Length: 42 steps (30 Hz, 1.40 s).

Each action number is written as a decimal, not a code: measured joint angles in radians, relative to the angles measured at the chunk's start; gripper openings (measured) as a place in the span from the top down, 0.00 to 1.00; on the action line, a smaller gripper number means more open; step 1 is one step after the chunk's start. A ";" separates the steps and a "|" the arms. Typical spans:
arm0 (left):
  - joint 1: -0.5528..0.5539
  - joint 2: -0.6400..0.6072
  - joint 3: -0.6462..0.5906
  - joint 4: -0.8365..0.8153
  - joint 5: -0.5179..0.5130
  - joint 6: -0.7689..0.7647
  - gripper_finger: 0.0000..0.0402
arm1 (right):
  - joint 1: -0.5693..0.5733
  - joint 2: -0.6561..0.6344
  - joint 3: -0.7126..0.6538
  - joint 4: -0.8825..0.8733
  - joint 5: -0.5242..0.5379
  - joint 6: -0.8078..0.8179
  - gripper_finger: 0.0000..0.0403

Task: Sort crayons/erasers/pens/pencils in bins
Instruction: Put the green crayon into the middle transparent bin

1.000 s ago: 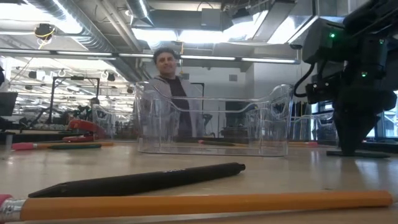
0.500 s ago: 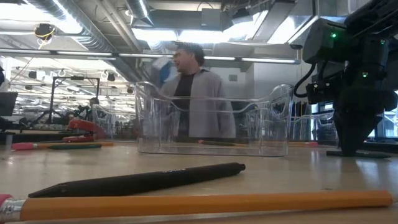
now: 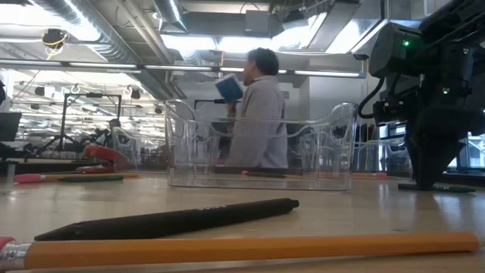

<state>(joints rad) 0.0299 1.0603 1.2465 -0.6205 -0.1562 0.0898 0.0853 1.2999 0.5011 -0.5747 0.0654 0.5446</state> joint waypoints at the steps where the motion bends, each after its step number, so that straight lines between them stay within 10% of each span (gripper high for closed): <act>1: 0.000 0.000 0.000 0.000 0.000 0.000 1.00 | 0.000 0.000 0.000 0.000 0.000 0.001 0.96; 42: 0.000 0.000 0.000 0.000 0.000 0.000 1.00 | 0.000 0.002 0.172 -0.132 0.010 0.109 0.94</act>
<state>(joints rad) 0.0299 1.0603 1.2465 -0.6209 -0.1558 0.0898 0.0853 1.3022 0.6728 -0.7069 0.0750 0.6540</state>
